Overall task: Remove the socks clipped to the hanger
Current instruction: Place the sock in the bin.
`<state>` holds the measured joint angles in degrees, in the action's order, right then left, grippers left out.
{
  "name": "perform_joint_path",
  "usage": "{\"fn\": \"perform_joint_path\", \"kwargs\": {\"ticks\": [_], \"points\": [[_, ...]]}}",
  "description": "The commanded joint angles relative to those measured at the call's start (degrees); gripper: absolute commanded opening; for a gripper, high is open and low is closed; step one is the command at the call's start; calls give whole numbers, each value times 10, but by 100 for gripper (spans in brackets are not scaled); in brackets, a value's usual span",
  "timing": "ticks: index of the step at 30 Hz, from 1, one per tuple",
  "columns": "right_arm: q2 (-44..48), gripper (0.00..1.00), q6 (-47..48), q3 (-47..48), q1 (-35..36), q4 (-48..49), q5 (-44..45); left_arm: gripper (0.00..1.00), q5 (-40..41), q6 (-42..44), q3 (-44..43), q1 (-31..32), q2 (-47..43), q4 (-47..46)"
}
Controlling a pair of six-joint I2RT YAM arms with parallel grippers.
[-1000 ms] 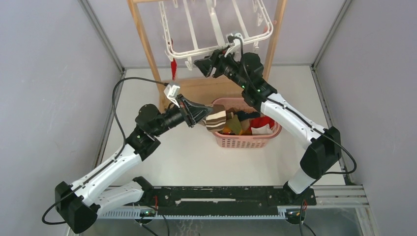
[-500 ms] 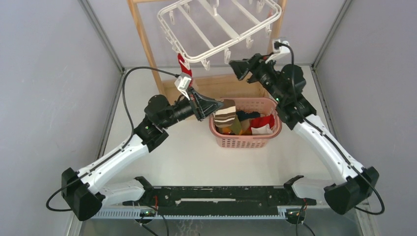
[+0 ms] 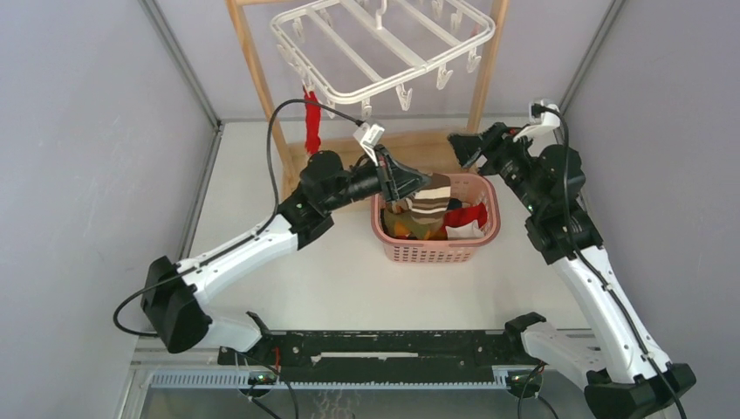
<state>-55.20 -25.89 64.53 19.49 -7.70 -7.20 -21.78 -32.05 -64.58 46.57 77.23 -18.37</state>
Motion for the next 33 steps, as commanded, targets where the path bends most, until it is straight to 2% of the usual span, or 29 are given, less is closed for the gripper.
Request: {"fn": "perform_joint_path", "kwargs": {"ticks": [1, 11, 15, 20, 27, 33], "points": [[37, 73, 4, -8, -23, -32, -11, 2, -15, -8, -55, 12, 42, -41], [71, 74, 7, -22, -59, -62, -36, 6, -9, -21, -71, 29, 146, -65], [72, 74, 4, -31, -65, -61, -45, 16, 0, -10, -76, 33, 182, -55], [74, 74, 3, -38, -70, -60, -54, 20, 55, 33, -132, 44, 225, 79], [75, 75, 0, -47, -74, -57, -64, 52, 121, 51, -207, 46, 286, 250], [76, 75, -2, -59, -79, -51, -72, 61, 187, 84, -245, 59, 304, 353]]}}
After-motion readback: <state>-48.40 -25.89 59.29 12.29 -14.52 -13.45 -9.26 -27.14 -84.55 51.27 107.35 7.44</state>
